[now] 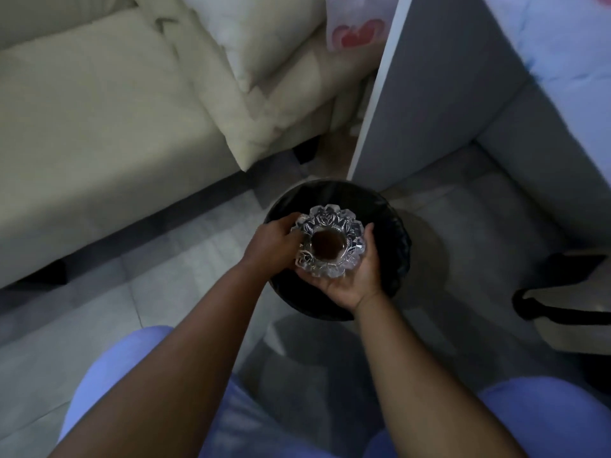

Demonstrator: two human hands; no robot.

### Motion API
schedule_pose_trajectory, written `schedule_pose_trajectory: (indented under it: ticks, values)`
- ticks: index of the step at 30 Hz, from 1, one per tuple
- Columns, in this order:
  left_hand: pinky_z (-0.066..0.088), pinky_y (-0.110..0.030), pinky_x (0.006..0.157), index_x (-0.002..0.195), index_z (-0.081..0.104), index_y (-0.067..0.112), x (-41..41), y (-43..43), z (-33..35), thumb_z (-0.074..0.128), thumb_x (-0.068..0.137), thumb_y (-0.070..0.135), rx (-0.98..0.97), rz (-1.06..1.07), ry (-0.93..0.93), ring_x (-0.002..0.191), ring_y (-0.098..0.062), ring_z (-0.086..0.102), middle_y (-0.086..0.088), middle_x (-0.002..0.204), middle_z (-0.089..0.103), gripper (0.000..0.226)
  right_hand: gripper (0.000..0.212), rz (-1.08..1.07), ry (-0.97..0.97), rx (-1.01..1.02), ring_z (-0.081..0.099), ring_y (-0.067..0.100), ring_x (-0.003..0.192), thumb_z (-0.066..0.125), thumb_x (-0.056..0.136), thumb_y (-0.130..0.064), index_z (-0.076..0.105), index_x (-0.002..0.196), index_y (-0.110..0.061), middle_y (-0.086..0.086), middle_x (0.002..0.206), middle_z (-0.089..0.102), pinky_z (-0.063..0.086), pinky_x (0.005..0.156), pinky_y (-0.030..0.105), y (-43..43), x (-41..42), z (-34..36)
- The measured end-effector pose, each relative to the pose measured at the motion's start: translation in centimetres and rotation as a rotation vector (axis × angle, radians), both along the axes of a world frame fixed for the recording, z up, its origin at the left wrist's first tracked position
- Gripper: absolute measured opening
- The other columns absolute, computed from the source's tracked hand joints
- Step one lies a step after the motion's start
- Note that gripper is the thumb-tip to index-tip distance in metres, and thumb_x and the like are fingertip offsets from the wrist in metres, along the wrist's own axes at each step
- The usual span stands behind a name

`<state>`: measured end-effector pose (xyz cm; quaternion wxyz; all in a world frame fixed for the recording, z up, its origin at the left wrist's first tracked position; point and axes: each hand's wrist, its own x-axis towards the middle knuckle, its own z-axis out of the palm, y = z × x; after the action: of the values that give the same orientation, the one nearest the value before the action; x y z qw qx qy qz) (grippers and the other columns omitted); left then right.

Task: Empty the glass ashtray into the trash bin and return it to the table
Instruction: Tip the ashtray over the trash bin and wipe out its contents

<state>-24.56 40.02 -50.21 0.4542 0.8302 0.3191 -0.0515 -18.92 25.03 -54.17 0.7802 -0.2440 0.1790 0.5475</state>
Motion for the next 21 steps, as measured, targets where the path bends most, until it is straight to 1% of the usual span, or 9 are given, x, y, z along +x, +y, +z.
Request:
schedule_pose_trajectory:
  ticks: [2,4,6,8,10,13,15,18,21]
  values:
    - [0.047,-0.039,0.103,0.126,0.061,0.025,-0.4,0.4,-0.6,0.042,0.089,0.03,0.033,-0.041,-0.04,0.119,-0.024,0.059,-0.006,0.129,0.065,0.042,0.093,0.014,-0.022,-0.021,0.065,0.045,0.107,0.04,0.072,-0.084,0.065,0.122,-0.011,0.023,0.124,0.065,0.052,0.089,0.052,0.0,0.1,-0.4]
    - [0.041,-0.04,0.108,0.133,0.056,0.017,-1.2,0.7,-1.2,0.035,0.084,0.033,0.195,-0.106,-0.08,0.127,-0.028,0.051,-0.007,0.139,0.058,0.055,0.091,0.041,-0.044,-0.07,0.061,0.045,0.11,0.045,0.071,-0.081,0.061,0.128,-0.012,0.022,0.129,0.062,0.048,0.092,0.05,0.0,0.4,-0.6]
    - [0.033,-0.042,0.113,0.141,0.046,0.015,-2.5,0.7,-2.0,0.033,0.089,0.036,0.347,-0.107,-0.081,0.135,-0.029,0.039,-0.008,0.149,0.046,0.057,0.08,0.115,-0.16,-0.188,0.063,0.035,0.104,0.054,0.072,-0.072,0.06,0.129,-0.017,0.014,0.124,0.065,0.048,0.09,0.046,0.2,0.9,-0.4]
    - [0.025,-0.043,0.117,0.148,0.033,0.019,-4.0,0.6,-3.2,0.029,0.098,0.043,0.346,-0.083,-0.081,0.144,-0.026,0.026,-0.005,0.158,0.031,0.056,0.063,0.302,-0.423,-0.437,0.064,0.023,0.091,0.067,0.068,-0.058,0.062,0.122,-0.026,0.004,0.112,0.067,0.05,0.076,0.037,0.7,1.3,-0.2]
    - [0.018,-0.04,0.12,0.152,0.016,0.025,-4.9,0.3,-4.7,0.026,0.099,0.049,0.289,-0.102,-0.087,0.15,-0.02,0.013,-0.001,0.164,0.014,0.059,0.061,0.472,-0.772,-0.719,0.064,0.021,0.093,0.08,0.063,-0.047,0.062,0.118,-0.029,-0.001,0.111,0.066,0.05,0.074,0.033,1.3,1.5,-0.7]
    - [0.015,-0.037,0.123,0.153,0.006,0.023,-4.9,-0.1,-6.2,0.021,0.096,0.056,0.265,-0.097,-0.111,0.151,-0.014,0.003,0.003,0.165,0.001,0.067,0.097,0.693,-1.332,-1.038,0.051,0.028,0.118,0.087,0.048,-0.05,0.05,0.133,-0.022,0.006,0.133,0.047,0.047,0.1,0.038,2.1,1.8,-2.1]
    - [0.014,-0.035,0.123,0.153,0.004,0.022,-4.7,-0.5,-6.6,0.02,0.096,0.057,0.282,-0.072,-0.137,0.152,-0.014,0.001,0.003,0.165,0.0,0.069,0.106,0.888,-1.672,-1.153,0.034,0.038,0.127,0.083,0.052,-0.053,0.035,0.142,-0.023,0.01,0.146,0.026,0.04,0.108,0.044,2.5,1.6,-2.3]
    - [0.009,-0.029,0.121,0.154,0.004,0.022,-4.9,-0.8,-6.8,0.019,0.096,0.057,0.283,-0.052,-0.166,0.151,-0.014,-0.002,0.003,0.165,-0.001,0.069,0.097,1.038,-2.143,-1.007,0.029,0.045,0.127,0.076,0.061,-0.049,0.027,0.142,-0.025,0.013,0.152,0.016,0.041,0.103,0.054,2.8,0.9,-2.4]
    - [0.005,-0.029,0.12,0.154,0.002,0.023,-4.9,-0.8,-7.0,0.021,0.096,0.057,0.283,-0.05,-0.155,0.151,-0.014,-0.01,0.004,0.165,-0.005,0.069,0.092,1.096,-2.246,-0.816,0.026,0.043,0.132,0.076,0.063,-0.04,0.027,0.139,-0.028,0.01,0.155,0.015,0.041,0.104,0.053,2.7,1.0,-2.4]
